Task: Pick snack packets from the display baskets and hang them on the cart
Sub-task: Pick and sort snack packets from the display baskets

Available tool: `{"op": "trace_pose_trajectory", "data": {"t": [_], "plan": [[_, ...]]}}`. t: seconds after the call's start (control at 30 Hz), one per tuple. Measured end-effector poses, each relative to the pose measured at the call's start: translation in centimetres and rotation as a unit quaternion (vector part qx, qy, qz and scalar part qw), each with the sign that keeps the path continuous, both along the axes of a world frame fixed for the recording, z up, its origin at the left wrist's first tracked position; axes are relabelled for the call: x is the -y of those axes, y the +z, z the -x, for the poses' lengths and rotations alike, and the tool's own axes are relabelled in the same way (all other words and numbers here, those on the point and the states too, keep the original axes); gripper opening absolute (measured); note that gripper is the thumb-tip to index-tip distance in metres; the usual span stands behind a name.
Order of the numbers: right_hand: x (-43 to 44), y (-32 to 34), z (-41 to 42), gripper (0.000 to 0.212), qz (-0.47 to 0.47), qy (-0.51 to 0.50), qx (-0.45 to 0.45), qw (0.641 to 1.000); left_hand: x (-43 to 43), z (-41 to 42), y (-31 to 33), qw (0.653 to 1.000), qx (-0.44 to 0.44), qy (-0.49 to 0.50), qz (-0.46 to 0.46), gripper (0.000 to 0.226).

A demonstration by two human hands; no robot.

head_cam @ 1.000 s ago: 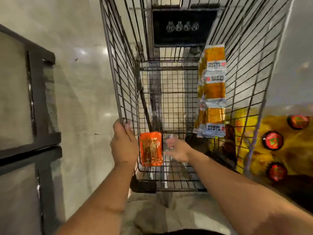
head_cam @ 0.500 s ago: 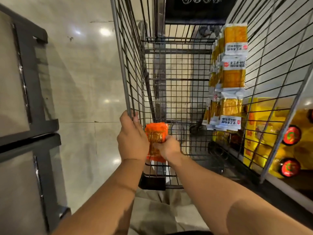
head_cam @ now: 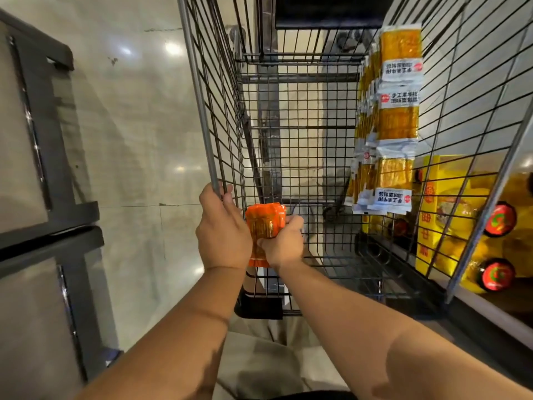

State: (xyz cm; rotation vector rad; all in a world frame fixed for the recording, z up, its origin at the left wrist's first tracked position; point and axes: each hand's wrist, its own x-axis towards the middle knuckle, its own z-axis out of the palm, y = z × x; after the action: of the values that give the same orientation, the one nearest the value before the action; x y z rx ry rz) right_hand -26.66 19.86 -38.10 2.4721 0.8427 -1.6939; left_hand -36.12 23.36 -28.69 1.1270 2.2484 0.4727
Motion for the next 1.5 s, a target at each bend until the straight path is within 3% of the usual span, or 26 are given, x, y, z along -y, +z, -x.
{"op": "trace_pose_trajectory", "data": {"t": [0.13, 0.4, 0.47, 0.53, 0.6, 0.67, 0.73, 0.8, 0.9, 1.0, 1.03, 1.13, 1.27, 1.33, 1.5], "plan": [[0.0, -0.3, -0.1, 0.039, 0.055, 0.05, -0.089, 0.993, -0.2, -0.2, 0.1, 1.0, -0.01, 0.005, -0.001, 0.03], [-0.9, 1.1, -5.4, 0.034, 0.053, 0.043, -0.195, 0.978, -0.1, -0.2, -0.7, 0.998, 0.007, -0.001, -0.057, 0.027], [-1.9, 2.1, -7.8, 0.028, 0.042, 0.044, -0.161, 0.985, 0.0, -0.2, -0.4, 0.997, 0.033, -0.003, -0.067, 0.04], [-2.7, 3.2, -10.2, 0.027, 0.022, 0.069, -0.124, 0.99, 0.7, 0.0, 0.3, 0.996, -0.003, -0.03, -0.081, 0.055], [-3.4, 4.3, -12.1, 0.037, 0.003, 0.073, -0.086, 0.994, 1.9, -0.2, 1.3, 0.986, -0.076, -0.09, -0.115, 0.055], [-3.8, 5.1, -13.9, 0.042, -0.003, 0.053, -0.058, 0.997, 3.1, -1.8, 2.7, 0.975, -0.07, -0.175, -0.117, 0.046], [-4.0, 5.6, -15.0, 0.042, -0.01, 0.022, -0.061, 0.998, 4.0, -4.0, 3.1, 0.967, -0.003, -0.252, -0.037, 0.042], [-3.7, 5.7, -15.2, 0.044, -0.012, -0.019, -0.069, 0.997, 4.0, -6.0, 2.5, 0.96, 0.041, -0.263, 0.093, 0.041], [-2.2, 4.8, -14.8, 0.04, -0.011, -0.06, -0.073, 0.995, 3.0, -6.8, -0.8, 0.951, 0.086, -0.141, 0.263, 0.014], [-1.6, 3.2, -15.1, 0.035, -0.016, -0.077, -0.101, 0.992, 1.6, -6.6, -5.1, 0.933, 0.091, -0.033, 0.346, 0.004], [-1.4, 2.9, -15.3, 0.034, -0.013, -0.079, -0.109, 0.991, 1.3, -6.5, -5.9, 0.93, 0.073, -0.015, 0.359, 0.006], [-0.7, 1.9, -15.9, 0.041, 0.009, -0.077, -0.107, 0.991, 1.7, -6.2, -8.4, 0.924, 0.012, 0.026, 0.382, 0.057], [-0.2, 0.9, -16.8, 0.049, 0.024, -0.112, -0.083, 0.99, 2.5, -7.4, -10.0, 0.914, -0.028, 0.028, 0.403, 0.091], [-0.1, 0.7, -17.2, 0.045, 0.028, -0.122, -0.082, 0.989, 2.9, -8.2, -10.3, 0.912, -0.049, 0.016, 0.407, 0.097], [-0.5, 0.4, -18.0, 0.039, 0.034, -0.129, -0.082, 0.988, 2.5, -8.8, -11.5, 0.914, -0.048, 0.075, 0.397, 0.088]]}}
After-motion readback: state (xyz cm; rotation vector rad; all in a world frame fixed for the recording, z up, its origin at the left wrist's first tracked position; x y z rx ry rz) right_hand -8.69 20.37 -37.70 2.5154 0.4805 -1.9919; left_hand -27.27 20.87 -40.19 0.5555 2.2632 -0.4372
